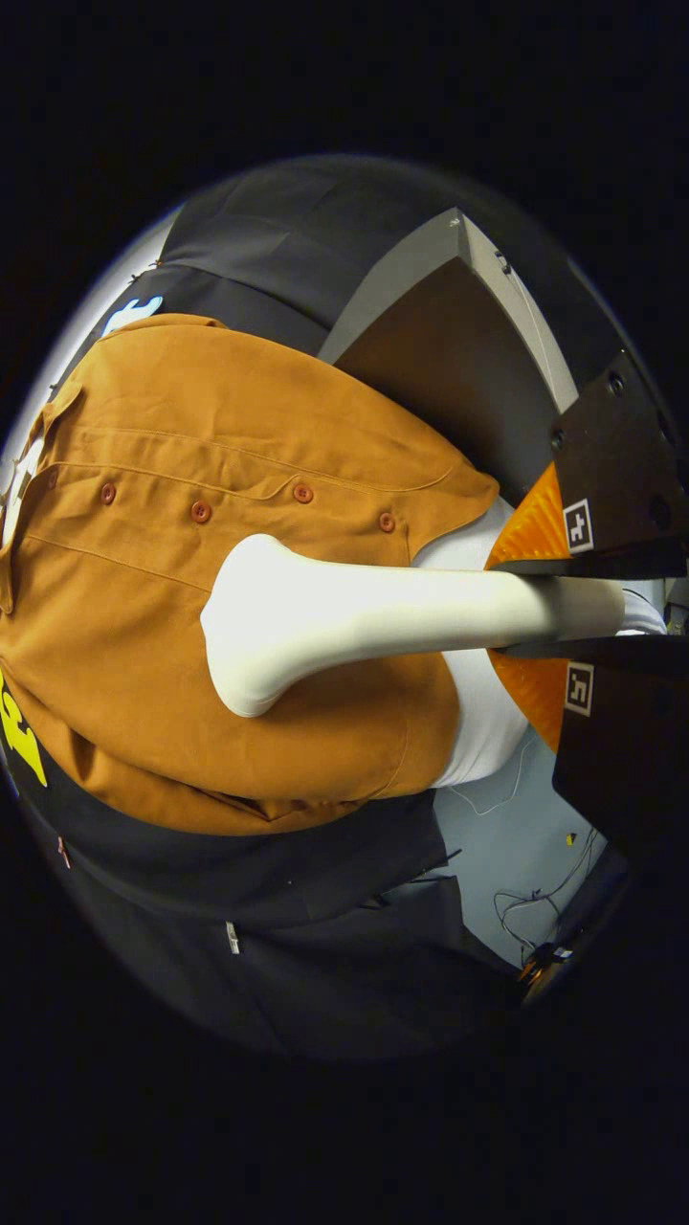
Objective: Iron the clothes twice with a garment steamer, once on the left side and once on the right side.
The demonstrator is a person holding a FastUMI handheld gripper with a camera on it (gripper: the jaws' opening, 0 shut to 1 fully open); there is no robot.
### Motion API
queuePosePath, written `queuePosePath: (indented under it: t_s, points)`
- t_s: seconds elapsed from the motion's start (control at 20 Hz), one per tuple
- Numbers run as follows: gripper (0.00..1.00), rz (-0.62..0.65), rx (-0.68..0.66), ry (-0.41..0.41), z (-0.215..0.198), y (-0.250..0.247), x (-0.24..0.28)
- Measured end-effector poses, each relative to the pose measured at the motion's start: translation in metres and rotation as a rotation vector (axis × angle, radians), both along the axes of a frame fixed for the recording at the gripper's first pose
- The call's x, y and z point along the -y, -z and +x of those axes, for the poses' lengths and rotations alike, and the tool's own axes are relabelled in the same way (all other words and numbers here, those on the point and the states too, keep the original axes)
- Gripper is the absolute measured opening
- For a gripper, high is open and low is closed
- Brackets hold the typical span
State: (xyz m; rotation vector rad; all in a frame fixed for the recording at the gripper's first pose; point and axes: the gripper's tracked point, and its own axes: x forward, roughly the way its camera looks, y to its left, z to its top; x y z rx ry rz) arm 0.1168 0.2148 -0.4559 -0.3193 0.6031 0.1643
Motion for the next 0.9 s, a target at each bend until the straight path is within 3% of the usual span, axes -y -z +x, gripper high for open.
queuePosePath:
  t_s: [0.9]
  points:
    - [0.26,0.156,0.169,0.017,-0.053,-0.147,0.04]
